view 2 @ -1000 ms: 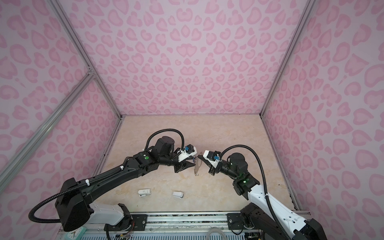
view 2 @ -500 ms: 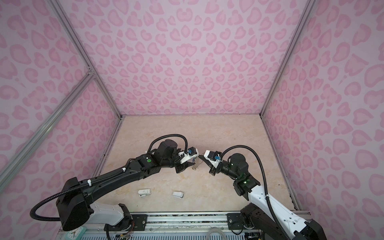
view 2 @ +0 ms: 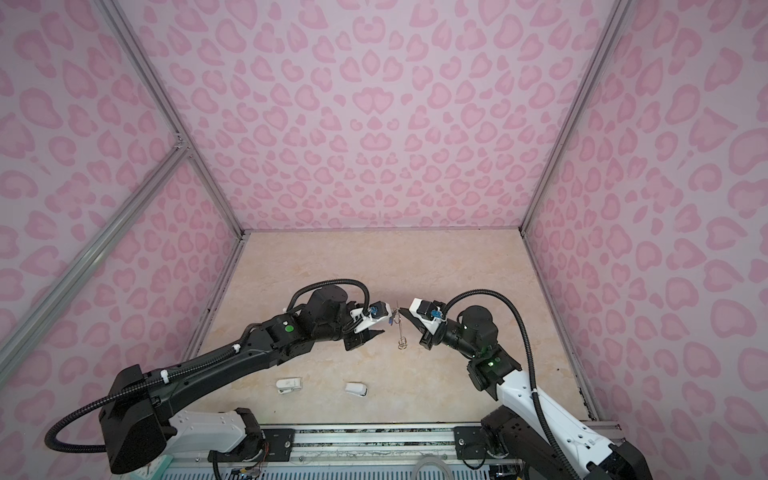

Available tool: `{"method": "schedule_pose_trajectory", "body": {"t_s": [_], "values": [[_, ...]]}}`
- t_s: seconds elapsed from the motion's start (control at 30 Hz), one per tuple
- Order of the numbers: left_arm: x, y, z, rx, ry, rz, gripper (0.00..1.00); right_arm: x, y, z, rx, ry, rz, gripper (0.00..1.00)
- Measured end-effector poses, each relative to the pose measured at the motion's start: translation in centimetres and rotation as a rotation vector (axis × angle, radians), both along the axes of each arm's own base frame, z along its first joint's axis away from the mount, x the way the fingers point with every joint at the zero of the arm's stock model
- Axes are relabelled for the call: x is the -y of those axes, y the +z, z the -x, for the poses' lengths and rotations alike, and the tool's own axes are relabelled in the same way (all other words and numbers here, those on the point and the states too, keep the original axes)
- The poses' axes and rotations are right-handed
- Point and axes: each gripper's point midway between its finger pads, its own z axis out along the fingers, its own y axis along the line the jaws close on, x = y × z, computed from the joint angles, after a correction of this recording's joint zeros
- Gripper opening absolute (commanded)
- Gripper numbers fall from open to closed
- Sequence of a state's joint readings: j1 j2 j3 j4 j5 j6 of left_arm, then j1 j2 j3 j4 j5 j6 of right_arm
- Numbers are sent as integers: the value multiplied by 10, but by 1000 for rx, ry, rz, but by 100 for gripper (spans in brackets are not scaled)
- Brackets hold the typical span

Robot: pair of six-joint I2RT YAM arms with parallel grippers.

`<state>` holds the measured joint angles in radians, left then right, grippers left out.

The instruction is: Put the keys on the keyring

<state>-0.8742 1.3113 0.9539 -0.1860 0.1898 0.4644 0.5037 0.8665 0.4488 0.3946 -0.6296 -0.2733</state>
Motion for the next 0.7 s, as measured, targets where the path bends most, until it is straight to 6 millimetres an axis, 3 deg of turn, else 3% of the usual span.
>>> {"method": "schedule_pose_trajectory", "body": {"t_s": [0.3, 0.53, 0.7], "values": [[14, -6, -3, -8, 34, 10, 43, 0, 1, 0, 2, 0, -2, 0], [18, 9, -19, 36, 126, 75, 42, 1, 3, 1, 5, -1, -7, 0], [23, 16, -19, 37, 125, 115, 43, 1, 2, 0, 5, -4, -6, 0]]}}
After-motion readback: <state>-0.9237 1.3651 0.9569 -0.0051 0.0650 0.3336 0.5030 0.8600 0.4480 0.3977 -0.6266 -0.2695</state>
